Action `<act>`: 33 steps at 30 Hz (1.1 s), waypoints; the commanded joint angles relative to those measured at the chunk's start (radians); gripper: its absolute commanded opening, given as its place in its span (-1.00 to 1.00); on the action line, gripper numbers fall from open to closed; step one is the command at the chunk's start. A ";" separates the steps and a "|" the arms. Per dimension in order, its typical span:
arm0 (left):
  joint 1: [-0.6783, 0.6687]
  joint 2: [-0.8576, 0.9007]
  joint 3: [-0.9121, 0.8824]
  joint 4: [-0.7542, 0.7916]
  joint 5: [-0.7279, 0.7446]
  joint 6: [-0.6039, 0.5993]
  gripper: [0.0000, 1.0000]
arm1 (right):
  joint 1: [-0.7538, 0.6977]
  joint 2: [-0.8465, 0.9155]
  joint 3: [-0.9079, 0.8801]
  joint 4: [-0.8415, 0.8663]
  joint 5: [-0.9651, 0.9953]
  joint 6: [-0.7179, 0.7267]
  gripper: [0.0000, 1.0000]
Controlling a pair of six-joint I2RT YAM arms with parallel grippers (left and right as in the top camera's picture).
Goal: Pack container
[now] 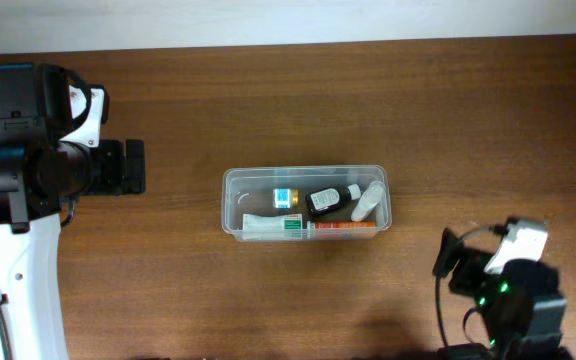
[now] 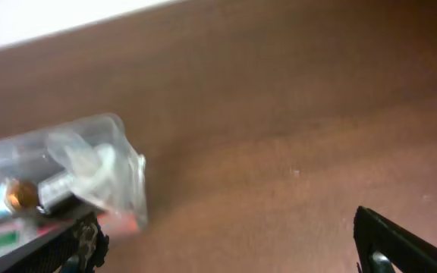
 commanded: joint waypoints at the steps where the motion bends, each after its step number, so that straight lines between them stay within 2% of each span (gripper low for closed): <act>1: 0.005 -0.008 0.008 0.001 0.003 -0.006 0.99 | -0.008 -0.108 -0.118 0.024 -0.019 0.011 0.97; 12: 0.005 -0.008 0.008 0.001 0.003 -0.006 0.99 | -0.008 -0.373 -0.395 0.076 -0.037 0.011 0.97; 21: 0.005 -0.008 0.008 0.001 0.003 -0.006 0.99 | -0.008 -0.373 -0.485 0.083 -0.037 0.011 0.97; 33: 0.005 -0.008 0.008 0.001 0.003 -0.006 0.99 | -0.008 -0.373 -0.489 0.092 -0.037 0.010 0.97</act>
